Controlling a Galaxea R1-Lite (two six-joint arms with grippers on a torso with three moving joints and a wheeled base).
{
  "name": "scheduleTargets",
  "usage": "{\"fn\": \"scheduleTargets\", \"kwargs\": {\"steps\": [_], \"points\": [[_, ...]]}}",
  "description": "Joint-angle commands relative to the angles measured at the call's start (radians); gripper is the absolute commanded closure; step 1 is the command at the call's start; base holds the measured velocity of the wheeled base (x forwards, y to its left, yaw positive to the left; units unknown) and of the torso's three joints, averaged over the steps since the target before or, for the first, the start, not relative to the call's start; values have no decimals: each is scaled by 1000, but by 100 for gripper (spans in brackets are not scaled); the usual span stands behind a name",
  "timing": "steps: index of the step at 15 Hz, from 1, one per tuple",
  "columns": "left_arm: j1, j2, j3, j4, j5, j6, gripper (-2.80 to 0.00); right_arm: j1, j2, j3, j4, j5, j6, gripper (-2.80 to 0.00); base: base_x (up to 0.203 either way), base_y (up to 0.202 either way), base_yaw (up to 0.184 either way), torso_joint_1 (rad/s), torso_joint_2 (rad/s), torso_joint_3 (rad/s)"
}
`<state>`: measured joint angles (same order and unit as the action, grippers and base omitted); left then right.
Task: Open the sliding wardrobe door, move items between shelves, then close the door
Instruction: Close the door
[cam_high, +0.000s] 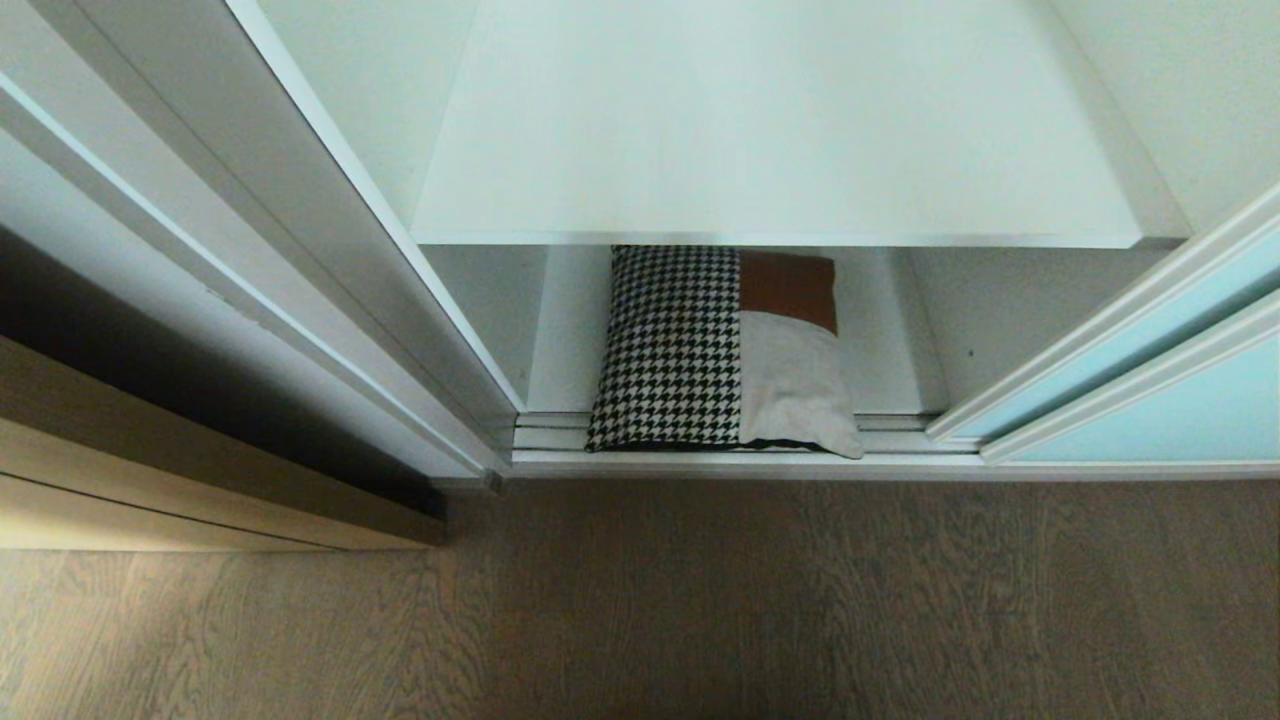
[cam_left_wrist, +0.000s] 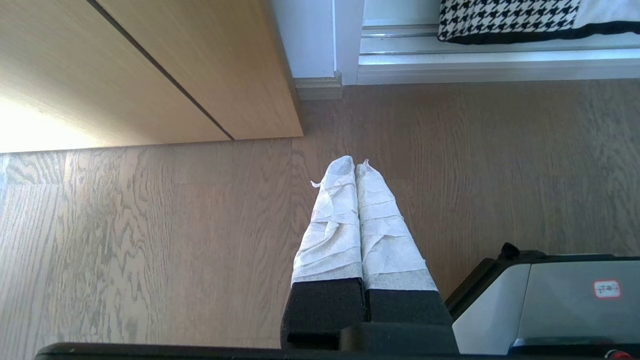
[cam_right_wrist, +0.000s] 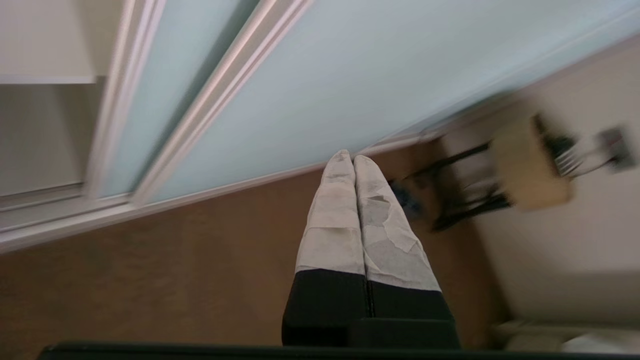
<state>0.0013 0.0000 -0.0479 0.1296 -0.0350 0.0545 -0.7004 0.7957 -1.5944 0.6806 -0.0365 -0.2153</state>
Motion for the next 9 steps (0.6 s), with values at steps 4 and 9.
{"fn": "scheduleTargets", "kwargs": {"steps": [4,9], "points": [[0,2,0,1,0,1,0,-29,70,-241,133,-29,297,0,0,0,0,0,0,0],[0,2,0,1,0,1,0,-72,99,-310,188,-14,414,0,0,0,0,0,0,0]]}}
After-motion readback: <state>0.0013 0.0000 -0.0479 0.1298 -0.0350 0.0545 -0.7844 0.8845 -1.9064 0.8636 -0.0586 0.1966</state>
